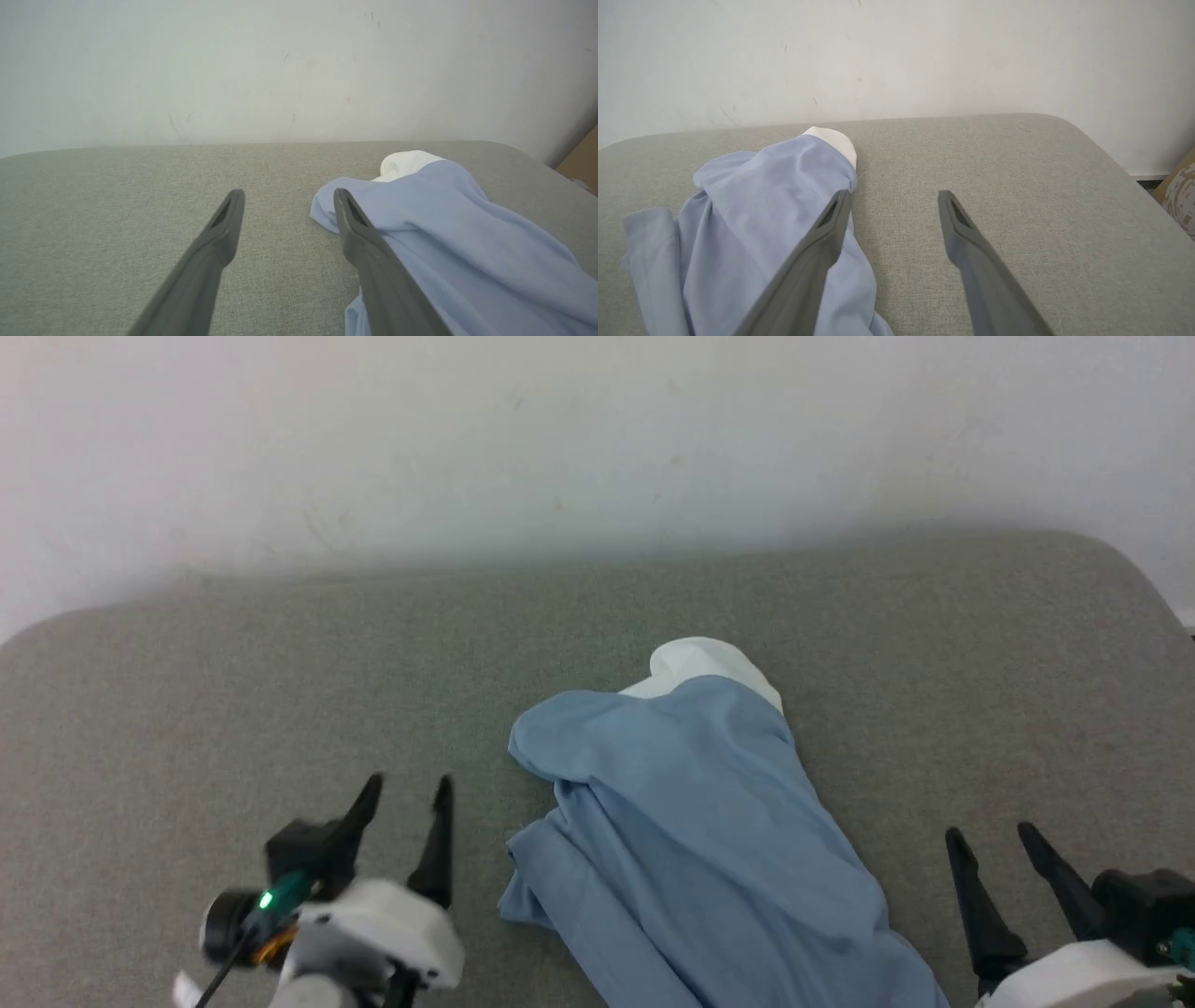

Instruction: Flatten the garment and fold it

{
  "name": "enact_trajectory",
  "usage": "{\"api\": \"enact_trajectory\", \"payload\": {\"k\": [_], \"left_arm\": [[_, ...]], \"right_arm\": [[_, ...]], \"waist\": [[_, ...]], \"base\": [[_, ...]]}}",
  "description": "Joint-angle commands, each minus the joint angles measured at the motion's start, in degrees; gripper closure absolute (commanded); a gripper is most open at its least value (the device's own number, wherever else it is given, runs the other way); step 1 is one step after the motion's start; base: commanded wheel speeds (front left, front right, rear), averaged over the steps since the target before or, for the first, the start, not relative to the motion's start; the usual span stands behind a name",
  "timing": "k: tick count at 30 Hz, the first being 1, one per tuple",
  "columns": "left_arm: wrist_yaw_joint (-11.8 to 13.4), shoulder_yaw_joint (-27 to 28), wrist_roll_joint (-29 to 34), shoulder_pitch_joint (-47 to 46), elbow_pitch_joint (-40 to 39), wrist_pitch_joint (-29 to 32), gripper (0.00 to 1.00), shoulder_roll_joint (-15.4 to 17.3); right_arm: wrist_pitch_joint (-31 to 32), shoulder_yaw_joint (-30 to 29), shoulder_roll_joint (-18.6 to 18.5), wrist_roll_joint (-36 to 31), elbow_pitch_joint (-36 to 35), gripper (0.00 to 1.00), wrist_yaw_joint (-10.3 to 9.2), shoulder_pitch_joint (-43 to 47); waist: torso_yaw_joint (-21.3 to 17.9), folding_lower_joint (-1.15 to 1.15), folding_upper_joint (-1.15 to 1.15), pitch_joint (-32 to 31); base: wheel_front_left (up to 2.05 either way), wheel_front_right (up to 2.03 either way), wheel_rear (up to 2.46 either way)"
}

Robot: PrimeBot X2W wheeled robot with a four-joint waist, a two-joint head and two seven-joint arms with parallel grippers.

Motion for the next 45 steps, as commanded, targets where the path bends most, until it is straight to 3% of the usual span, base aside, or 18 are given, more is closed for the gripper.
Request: {"api": "enact_trajectory", "payload": {"k": [1,12,20,21,22,23,24,28,31,36,41,45], "left_arm": [[-1.1,-1.3,0.9,-3.1,0.2,1.0,0.0,-0.3],[-11.8,-13.6,2.5,-18.0,11.3,21.2,0.0,-0.6],[-16.2,-21.9,2.0,-18.9,16.5,41.8,0.0,2.1],[-16.6,-22.7,1.5,-18.7,16.2,43.4,0.17,2.5],[-16.8,-22.9,1.0,-18.7,15.6,43.8,0.53,2.8],[-16.9,-22.8,0.6,-18.6,14.7,43.2,0.71,3.0],[-16.8,-22.3,0.5,-18.6,13.7,42.3,1.0,3.4],[-12.7,-18.8,1.6,-17.3,7.3,35.5,1.0,5.2],[-8.8,-16.0,1.8,-14.0,0.4,33.9,1.0,7.9],[1.0,-9.4,0.5,-2.0,-11.5,35.7,1.0,13.7],[10.6,-3.3,-2.8,13.1,-19.5,37.2,1.0,15.9],[13.4,-0.7,-7.4,21.5,-19.3,37.7,1.0,15.1]], "right_arm": [[-0.1,-0.1,0.2,-0.5,0.2,0.0,-0.04,-1.5],[-0.2,2.1,0.3,-0.2,2.9,0.0,-0.04,-5.8],[-0.8,2.7,0.4,0.6,4.9,0.0,-0.04,-6.3],[-0.9,2.7,0.4,0.8,5.0,0.0,-0.04,-6.3],[-1.1,2.7,0.5,0.8,5.2,0.0,-0.04,-6.4],[-1.2,2.6,0.5,0.8,5.4,0.0,-0.04,-6.3],[-1.3,2.5,0.5,0.9,5.6,0.0,-0.04,-6.3],[-1.4,1.4,0.6,0.8,6.1,0.0,-0.04,-5.5],[-1.3,0.8,0.6,0.9,6.1,0.0,-0.04,-4.5],[-1.1,0.6,0.7,0.8,6.3,0.0,-0.04,-3.4],[-1.2,-0.3,0.7,1.4,6.5,0.0,-0.04,-2.1],[-0.9,-0.3,0.7,1.8,6.6,0.0,-0.04,-1.0]], "waist": [[0.7,0.0,0.0,2.2],[-0.4,0.0,0.0,7.2],[-1.3,0.0,0.0,7.5],[-1.3,0.0,0.0,7.4],[-1.3,0.0,0.0,7.3],[-1.2,0.0,0.0,7.2],[-1.1,0.0,0.0,7.0],[0.2,0.0,0.0,5.5],[1.5,0.0,0.0,4.2],[3.2,0.0,0.0,2.7],[5.1,0.0,0.0,1.6],[6.3,0.0,0.0,1.1]], "base": [[0.0,0.0,0.0],[0.0,0.0,0.0],[0.0,0.0,0.0],[0.0,0.0,0.0],[0.0,0.0,0.0],[0.0,0.0,0.0],[0.0,0.0,0.0],[0.0,0.0,0.0],[0.0,0.0,0.0],[0.0,0.0,0.0],[0.0,0.0,0.0],[0.0,0.0,0.0]]}}
